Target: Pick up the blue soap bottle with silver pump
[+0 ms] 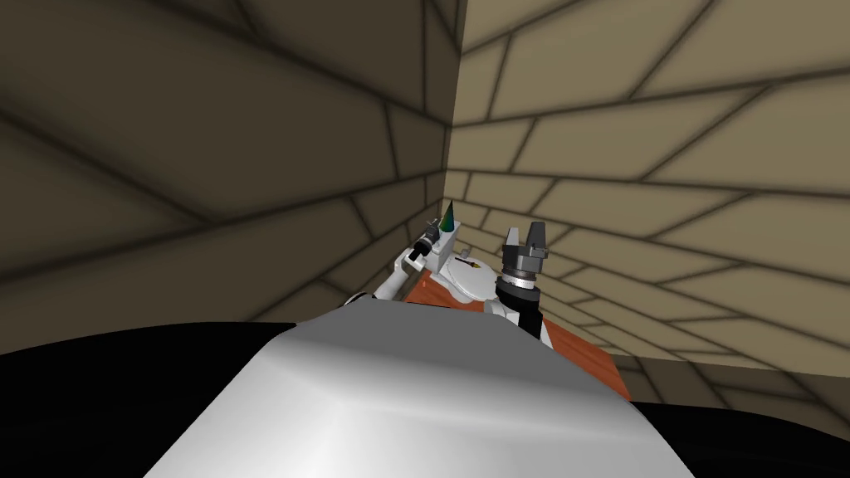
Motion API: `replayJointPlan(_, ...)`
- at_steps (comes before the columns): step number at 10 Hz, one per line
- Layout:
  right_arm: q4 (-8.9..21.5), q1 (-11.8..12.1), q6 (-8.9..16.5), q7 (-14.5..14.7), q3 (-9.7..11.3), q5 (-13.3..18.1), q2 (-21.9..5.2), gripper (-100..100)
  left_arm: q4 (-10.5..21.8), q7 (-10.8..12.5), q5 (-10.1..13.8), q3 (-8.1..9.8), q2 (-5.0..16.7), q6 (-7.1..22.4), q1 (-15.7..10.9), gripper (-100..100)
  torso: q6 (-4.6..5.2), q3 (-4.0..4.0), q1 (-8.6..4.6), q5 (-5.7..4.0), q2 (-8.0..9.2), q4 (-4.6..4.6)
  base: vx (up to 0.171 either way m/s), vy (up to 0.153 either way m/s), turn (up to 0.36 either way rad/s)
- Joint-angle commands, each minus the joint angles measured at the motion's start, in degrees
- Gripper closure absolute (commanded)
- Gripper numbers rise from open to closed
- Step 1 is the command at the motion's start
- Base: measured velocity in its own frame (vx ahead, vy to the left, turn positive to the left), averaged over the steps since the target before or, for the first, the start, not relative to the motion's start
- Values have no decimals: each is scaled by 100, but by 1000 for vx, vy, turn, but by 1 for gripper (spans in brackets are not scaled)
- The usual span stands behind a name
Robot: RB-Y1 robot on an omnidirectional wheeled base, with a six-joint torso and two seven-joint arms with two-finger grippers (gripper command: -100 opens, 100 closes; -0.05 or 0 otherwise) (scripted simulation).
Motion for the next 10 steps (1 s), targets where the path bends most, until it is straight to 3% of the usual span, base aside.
replayJointPlan(1,0,0,0,0,0,0,0,0,286,-4,-5,-7,0,-13,-278,-100,0,0,0,0,0,0,2,-1,-24)
replayJointPlan(2,0,0,0,0,0,0,0,0,445,-4,-5,-7,0,-13,-278,-100,0,-3,0,0,-5,-1,5,1,-8)
replayJointPlan(3,0,0,0,0,0,0,0,0,639,299,-121,-288,-43,-153,-570,-100,-1,-4,2,0,-7,-2,-49,10,341)
replayJointPlan(4,0,1,0,0,-1,0,0,0,798,319,-121,-299,-43,-153,-724,-100,-6,3,5,1,7,0,-58,7,566)
replayJointPlan(7,0,0,0,0,0,0,0,0,1339,319,-121,-299,-43,-153,-1177,-100,2,0,-2,0,0,0,-10,-1,-6)
replayJointPlan(8,0,0,0,0,0,0,0,0,1583,602,-238,-564,-86,-293,-1427,-100,0,-3,-1,0,-4,-2,-42,13,402)
replayJointPlan(10,0,1,0,0,-1,0,0,0,1929,642,-238,-590,-86,-293,-1798,-100,-5,6,5,2,11,2,-43,1,284)
